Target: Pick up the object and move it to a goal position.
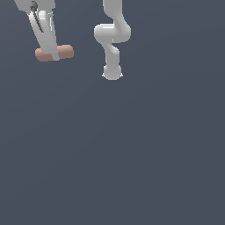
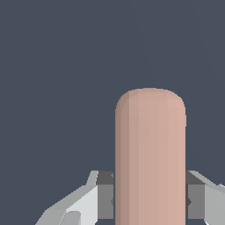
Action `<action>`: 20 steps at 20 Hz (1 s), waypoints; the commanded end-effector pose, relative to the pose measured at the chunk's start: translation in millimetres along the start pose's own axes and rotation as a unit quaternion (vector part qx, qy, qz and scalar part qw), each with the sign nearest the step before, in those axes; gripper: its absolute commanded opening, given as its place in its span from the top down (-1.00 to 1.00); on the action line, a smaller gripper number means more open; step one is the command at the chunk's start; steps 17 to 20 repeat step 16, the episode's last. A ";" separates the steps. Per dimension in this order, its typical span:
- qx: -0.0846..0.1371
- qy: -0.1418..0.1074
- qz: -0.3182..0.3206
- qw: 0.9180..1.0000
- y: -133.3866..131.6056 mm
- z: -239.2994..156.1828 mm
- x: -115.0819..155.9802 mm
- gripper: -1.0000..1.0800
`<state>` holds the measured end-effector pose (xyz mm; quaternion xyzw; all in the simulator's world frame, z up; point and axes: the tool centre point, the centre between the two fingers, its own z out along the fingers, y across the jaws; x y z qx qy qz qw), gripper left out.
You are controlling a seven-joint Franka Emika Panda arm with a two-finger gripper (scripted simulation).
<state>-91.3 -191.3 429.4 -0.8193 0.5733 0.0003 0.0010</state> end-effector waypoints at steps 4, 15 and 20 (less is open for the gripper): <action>-0.001 0.000 -0.001 1.000 19.2 -39.0 18.4 1.00; -0.001 0.001 -0.002 1.000 31.7 -68.8 33.3 1.00; -0.001 0.001 -0.002 1.000 31.8 -69.0 33.4 1.00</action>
